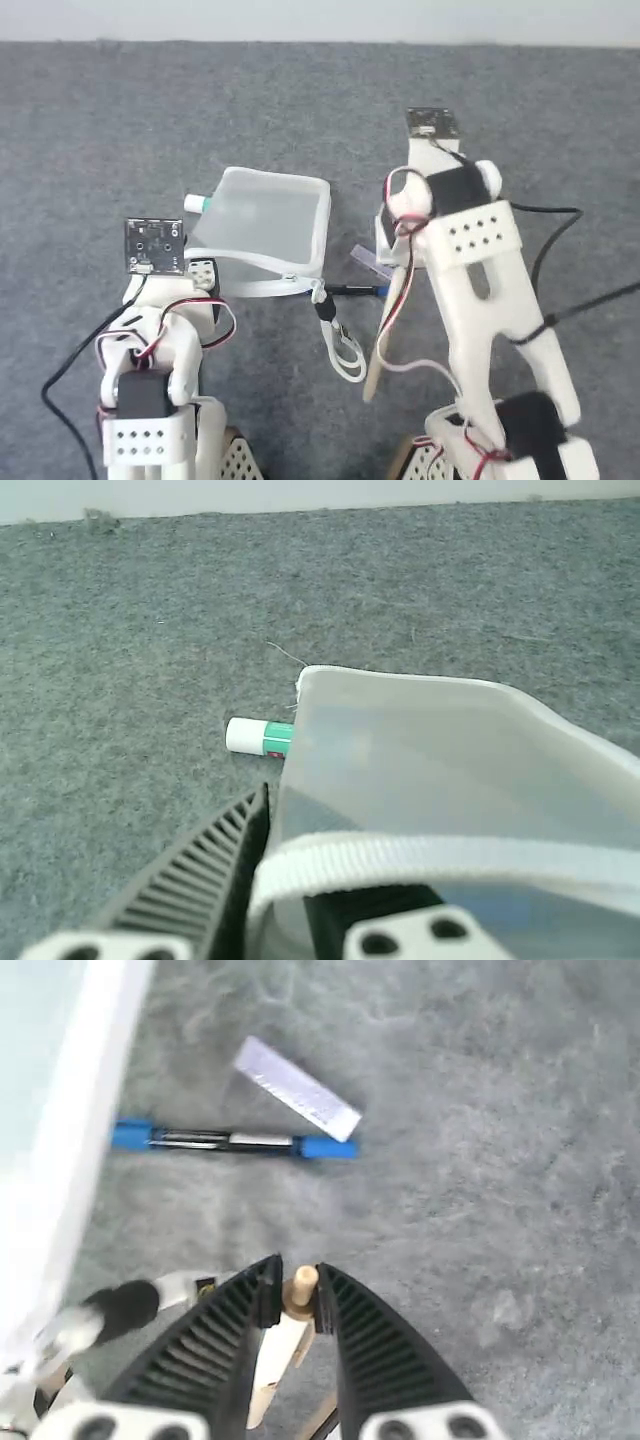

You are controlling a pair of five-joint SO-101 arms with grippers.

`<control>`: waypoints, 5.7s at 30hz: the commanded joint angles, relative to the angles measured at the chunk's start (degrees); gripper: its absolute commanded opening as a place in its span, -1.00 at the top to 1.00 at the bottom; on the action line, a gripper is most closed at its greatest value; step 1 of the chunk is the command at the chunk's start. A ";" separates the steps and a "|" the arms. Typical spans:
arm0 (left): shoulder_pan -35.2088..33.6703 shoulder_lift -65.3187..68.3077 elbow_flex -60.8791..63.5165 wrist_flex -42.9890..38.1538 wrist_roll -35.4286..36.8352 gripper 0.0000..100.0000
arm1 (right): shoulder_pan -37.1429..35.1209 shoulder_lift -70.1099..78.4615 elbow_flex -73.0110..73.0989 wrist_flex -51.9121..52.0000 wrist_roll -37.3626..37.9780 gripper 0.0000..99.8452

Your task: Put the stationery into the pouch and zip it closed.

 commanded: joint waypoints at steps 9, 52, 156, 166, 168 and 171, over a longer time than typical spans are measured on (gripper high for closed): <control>-0.35 -0.97 -3.38 -1.14 0.70 0.97 | -10.68 -17.27 -1.93 1.36 0.88 0.99; -0.35 -0.97 -2.86 -1.32 0.70 0.97 | -29.23 -32.22 -0.26 -27.38 8.97 0.99; 0.00 -0.97 -2.42 -2.46 0.70 0.97 | -32.13 -59.65 62.68 -77.49 45.45 0.68; 0.00 -0.97 -2.42 -2.46 0.70 0.97 | -38.11 -63.52 59.08 -66.24 45.19 0.68; 0.09 -0.97 -2.42 -2.46 0.70 0.97 | -37.93 -63.69 58.55 -65.01 44.13 0.68; 0.09 -0.97 -2.42 -2.46 0.70 0.97 | -37.05 -62.81 58.46 -64.75 42.02 0.68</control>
